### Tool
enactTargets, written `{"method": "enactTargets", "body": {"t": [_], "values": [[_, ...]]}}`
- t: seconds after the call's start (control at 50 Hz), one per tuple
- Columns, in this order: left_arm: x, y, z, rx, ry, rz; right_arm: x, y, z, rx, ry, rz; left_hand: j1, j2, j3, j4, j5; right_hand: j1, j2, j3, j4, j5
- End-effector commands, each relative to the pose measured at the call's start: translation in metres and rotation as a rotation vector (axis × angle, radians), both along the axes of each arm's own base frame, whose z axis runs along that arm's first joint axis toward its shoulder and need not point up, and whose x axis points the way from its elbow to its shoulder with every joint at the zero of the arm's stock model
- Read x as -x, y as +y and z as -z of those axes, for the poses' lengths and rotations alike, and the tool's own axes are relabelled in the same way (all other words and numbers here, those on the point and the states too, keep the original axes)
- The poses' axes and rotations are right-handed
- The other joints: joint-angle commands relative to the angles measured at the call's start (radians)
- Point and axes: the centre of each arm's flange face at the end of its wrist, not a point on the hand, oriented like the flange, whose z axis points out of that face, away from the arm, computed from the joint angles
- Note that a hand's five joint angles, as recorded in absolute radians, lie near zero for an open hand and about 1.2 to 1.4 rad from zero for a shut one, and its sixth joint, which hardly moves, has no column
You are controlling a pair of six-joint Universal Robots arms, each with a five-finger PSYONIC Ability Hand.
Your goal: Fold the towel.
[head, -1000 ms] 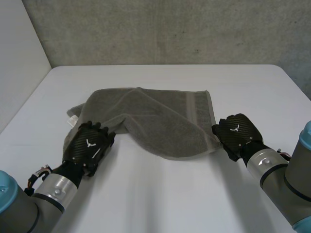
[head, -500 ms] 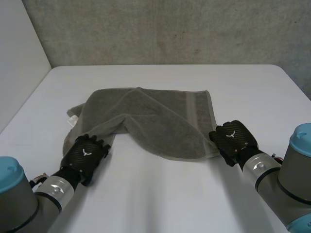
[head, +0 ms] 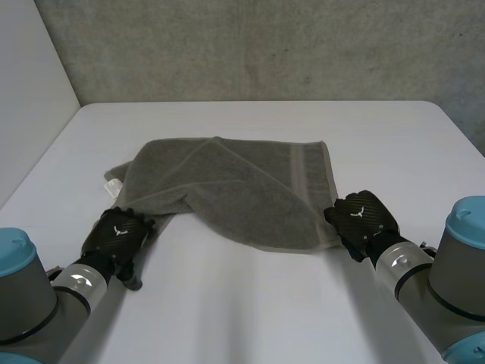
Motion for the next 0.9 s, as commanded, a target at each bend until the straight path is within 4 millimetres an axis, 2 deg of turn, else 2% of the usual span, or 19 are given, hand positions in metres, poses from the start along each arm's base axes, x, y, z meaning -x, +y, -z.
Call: {"method": "enactTargets", "body": {"t": [0.02, 0.64, 0.9], "values": [[-0.003, -0.006, -0.003, 0.016, 0.003, -0.013, 0.0, 0.001, 0.006, -0.008, 0.021, -0.008, -0.056, -0.061, -0.039, -0.062, -0.203, 0.067, 0.082, 0.074, 0.061, 0.059], [-0.012, -0.019, -0.008, 0.131, 0.003, -0.052, -0.001, 0.001, 0.014, -0.027, 0.038, -0.015, -0.056, -0.061, -0.039, -0.062, -0.203, 0.067, 0.082, 0.074, 0.061, 0.059], [-0.021, -0.036, -0.015, 0.242, 0.01, -0.104, -0.001, 0.002, 0.016, -0.008, 0.068, -0.027, -0.039, -0.043, -0.021, -0.044, -0.186, 0.067, 0.082, 0.074, 0.061, 0.059]]}}
